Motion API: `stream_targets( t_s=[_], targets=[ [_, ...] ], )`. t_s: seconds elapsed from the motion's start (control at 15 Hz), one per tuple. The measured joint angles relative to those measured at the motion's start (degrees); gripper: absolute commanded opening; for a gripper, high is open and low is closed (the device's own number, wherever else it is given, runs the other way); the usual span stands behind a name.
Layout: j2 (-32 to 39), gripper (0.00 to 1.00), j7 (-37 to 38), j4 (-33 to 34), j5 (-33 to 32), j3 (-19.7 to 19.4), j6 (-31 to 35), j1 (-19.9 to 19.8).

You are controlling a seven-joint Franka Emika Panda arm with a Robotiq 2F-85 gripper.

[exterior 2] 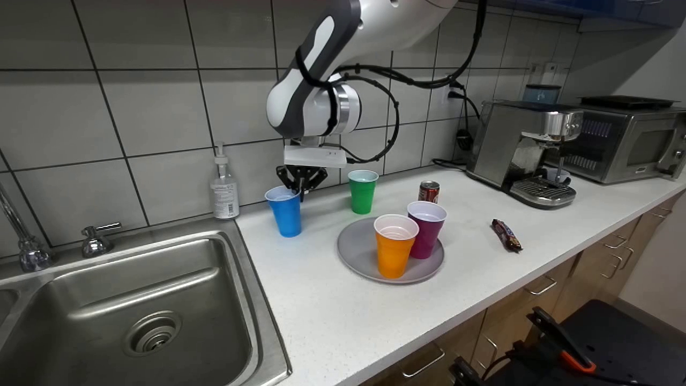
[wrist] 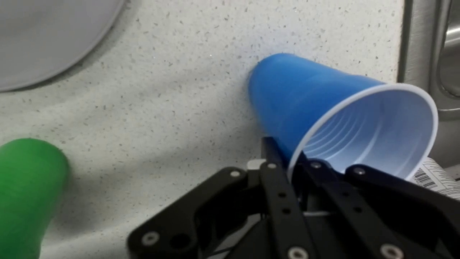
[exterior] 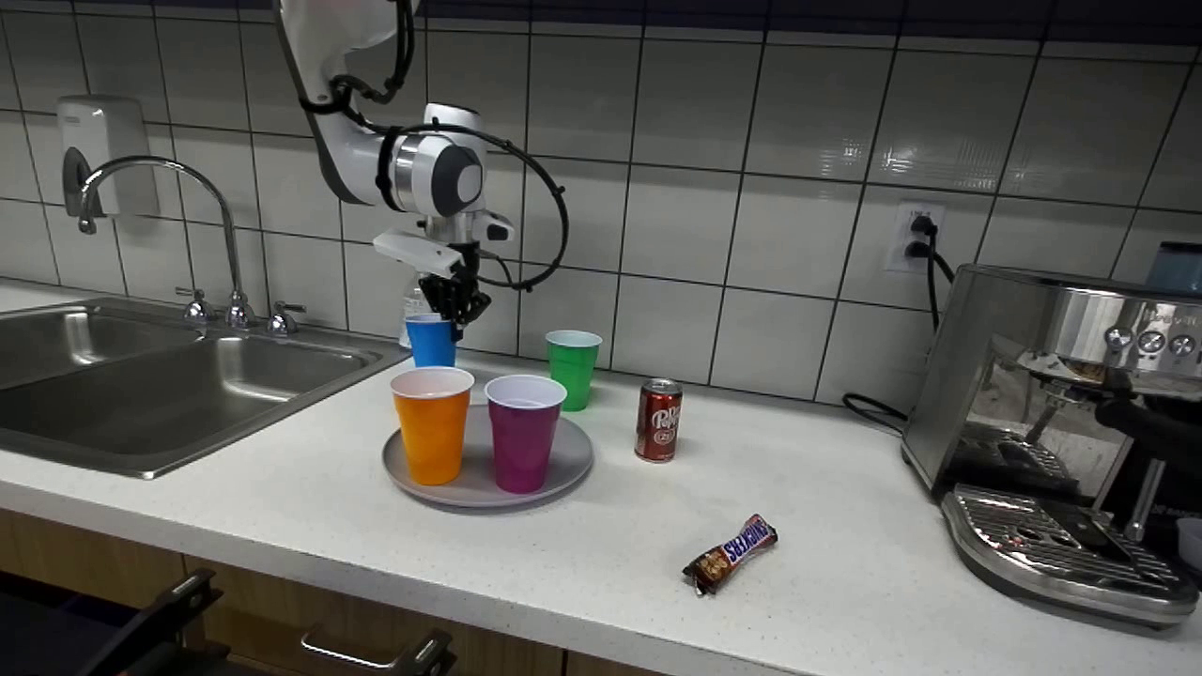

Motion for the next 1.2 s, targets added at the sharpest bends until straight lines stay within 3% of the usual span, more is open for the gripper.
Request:
stream_targets(
  t_s=[0.53,1.2],
  targets=[
    [-0.9,0.01,-0.6,0.0,0.1,1.0,0.0,-0.3],
    [-7.7,0.01,-4.4,-3.7,0.8,1.9,0.0,-2.4]
  ],
)
